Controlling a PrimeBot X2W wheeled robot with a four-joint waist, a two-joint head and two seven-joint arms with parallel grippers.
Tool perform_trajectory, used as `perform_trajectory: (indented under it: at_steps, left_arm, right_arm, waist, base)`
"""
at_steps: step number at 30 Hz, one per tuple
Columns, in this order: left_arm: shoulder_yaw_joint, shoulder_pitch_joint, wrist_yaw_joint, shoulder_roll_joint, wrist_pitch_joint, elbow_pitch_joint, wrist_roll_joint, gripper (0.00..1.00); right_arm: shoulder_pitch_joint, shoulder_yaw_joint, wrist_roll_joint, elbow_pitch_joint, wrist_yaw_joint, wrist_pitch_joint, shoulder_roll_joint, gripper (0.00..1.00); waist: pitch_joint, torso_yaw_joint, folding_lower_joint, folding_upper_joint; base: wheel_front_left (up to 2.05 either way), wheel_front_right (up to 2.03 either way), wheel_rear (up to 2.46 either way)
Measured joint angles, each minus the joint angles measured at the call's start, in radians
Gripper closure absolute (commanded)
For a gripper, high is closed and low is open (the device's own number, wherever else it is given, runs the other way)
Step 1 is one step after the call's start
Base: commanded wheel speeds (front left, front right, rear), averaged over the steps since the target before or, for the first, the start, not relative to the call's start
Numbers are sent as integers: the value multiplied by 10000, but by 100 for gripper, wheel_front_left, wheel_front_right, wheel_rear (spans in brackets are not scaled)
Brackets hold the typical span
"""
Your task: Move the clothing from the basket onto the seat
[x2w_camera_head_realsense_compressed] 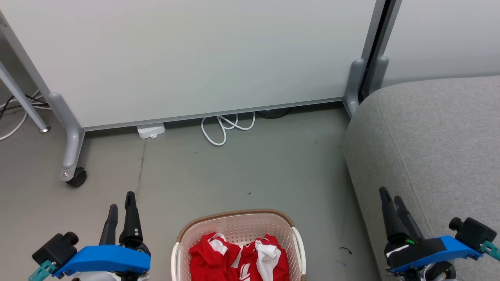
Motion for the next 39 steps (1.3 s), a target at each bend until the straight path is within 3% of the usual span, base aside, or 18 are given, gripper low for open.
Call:
perform_trajectory:
  at_steps: [39]
  left_arm:
    - [-485,84,232,63,-1022,591,3992,0]
  right_arm:
    - [-26,255,-4347,-130,10,-596,-21,0]
  waist:
    - [-49,13,0,0]
  base:
    - [0,0,0]
